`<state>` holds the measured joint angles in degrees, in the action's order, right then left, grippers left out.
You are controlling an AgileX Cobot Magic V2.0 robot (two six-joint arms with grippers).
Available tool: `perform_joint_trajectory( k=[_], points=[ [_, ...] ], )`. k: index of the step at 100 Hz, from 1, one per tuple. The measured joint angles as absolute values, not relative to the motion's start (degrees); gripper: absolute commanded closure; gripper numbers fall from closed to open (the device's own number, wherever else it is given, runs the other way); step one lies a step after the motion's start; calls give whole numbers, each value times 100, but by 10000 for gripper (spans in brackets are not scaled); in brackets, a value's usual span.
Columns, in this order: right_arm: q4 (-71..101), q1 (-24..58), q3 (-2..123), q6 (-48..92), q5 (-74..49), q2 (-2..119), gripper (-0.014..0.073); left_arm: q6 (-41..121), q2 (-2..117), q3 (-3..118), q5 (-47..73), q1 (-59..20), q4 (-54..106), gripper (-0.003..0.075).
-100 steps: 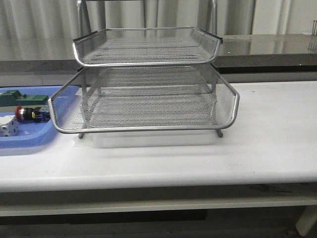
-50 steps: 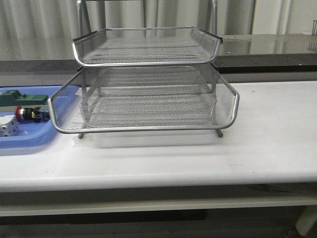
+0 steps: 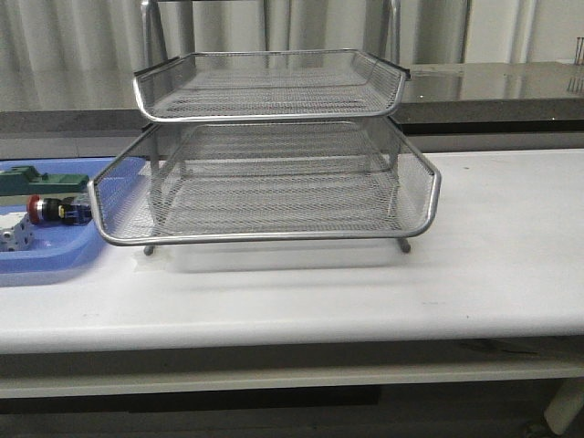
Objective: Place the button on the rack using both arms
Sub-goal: 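Release the tray and withdraw the right gripper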
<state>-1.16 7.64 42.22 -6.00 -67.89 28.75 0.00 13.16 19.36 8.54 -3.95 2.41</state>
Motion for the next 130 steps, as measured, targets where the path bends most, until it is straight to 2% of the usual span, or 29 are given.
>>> perform_joint_trajectory(
  k=[40, 61, 83, 108, 117, 122, 130],
  points=[
    [-116, 764, 4222, -600, -6798, 2875, 664, 0, 4597, 4879, 2645, -395, -204, 741],
    [-116, 764, 4222, -600, -6798, 2875, 664, 717, 6337, 6158, 3574, -395, -648, 741],
    [-116, 764, 4222, -600, -6798, 2875, 664, 1636, 7740, 7027, 3834, -395, -791, 741],
    [-116, 764, 4222, -600, -6798, 2875, 664, 2782, 8548, 7378, 3834, -395, -892, 736],
    [-116, 764, 4222, -600, -6798, 2875, 664, 3126, 8668, 7380, 3834, -395, -904, 687],
    [-116, 764, 4222, -600, -6798, 2875, 664, 3254, 8704, 7380, 3834, -395, -913, 634],
    [-116, 764, 4222, -600, -6798, 2875, 664, 3457, 8756, 7389, 3834, -395, -913, 506]
  ],
)
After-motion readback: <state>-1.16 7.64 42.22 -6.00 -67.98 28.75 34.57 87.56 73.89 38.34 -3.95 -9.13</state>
